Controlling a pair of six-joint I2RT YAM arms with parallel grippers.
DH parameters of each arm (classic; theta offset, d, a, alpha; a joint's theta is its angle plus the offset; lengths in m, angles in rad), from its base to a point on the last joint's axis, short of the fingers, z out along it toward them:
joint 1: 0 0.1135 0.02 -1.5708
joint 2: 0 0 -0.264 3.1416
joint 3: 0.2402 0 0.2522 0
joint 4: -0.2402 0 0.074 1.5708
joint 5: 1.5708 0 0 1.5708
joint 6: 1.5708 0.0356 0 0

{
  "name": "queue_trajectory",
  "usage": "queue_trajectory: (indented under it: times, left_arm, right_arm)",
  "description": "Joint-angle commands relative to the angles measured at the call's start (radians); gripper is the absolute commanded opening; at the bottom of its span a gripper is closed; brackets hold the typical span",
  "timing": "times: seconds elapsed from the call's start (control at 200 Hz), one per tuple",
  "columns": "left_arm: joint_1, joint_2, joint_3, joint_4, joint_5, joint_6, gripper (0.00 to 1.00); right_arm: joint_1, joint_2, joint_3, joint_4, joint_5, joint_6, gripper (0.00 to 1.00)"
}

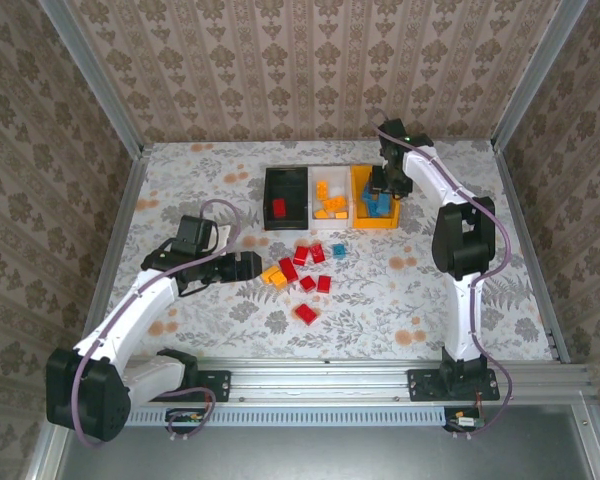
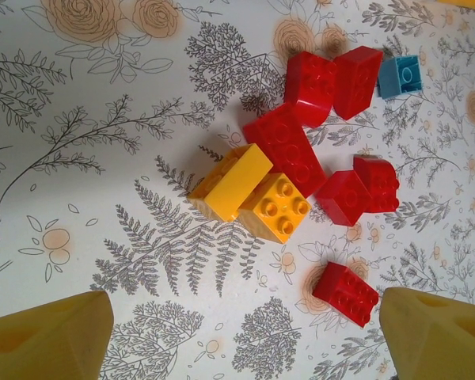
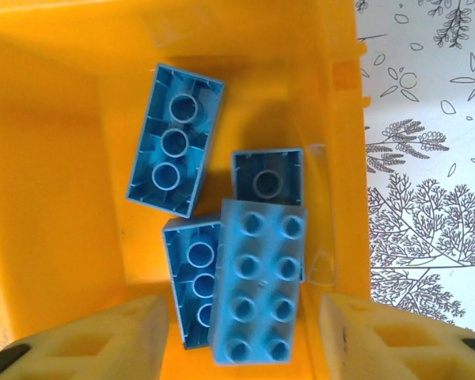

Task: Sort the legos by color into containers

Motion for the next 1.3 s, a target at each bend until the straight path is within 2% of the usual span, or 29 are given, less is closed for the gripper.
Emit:
queue_trajectory:
  times: [0.0,0.115,0.405,0.57,0.725,0.9,1.05,1.295]
  left_arm:
    - [0.006,0.014,-0.009,0.009,0.013,-0.018,0.89]
    - [0.007,0.02,-0.006,0.015,0.016,-0.017,0.9]
    - [0.006,0.03,-0.008,0.037,0.031,-0.02,0.91]
    - [0.005,0.027,-0.016,0.05,0.036,-0.025,0.92]
    - [0.005,0.04,-0.013,0.067,0.045,-0.027,0.94]
    - [0.005,0.065,0.002,0.09,0.06,-0.038,0.95]
    - [0.003,0.069,0.0,0.103,0.071,-0.05,0.96]
    - [0.001,0.05,-0.018,0.1,0.072,-0.051,0.98]
  right_arm:
    - [0.001,-0.017,0.038,-0.033,-0.018,-0.008,0.59]
    - [0.005,-0.057,0.022,-0.037,-0.034,0.011,0.6]
    - [0.072,-0.3,-0.146,-0.006,-0.031,0.023,0.63]
    - [0.146,-0.451,-0.314,0.025,-0.033,0.044,0.67]
    - [0.243,-0.51,-0.441,0.026,-0.007,0.074,0.71]
    - [0.345,-0.482,-0.554,0.086,0.01,0.131,0.73]
    - [0.414,-0.356,-0.543,0.1,0.033,0.137,0.73]
    - [0.427,-0.198,-0.474,0.129,0.036,0.15,0.71]
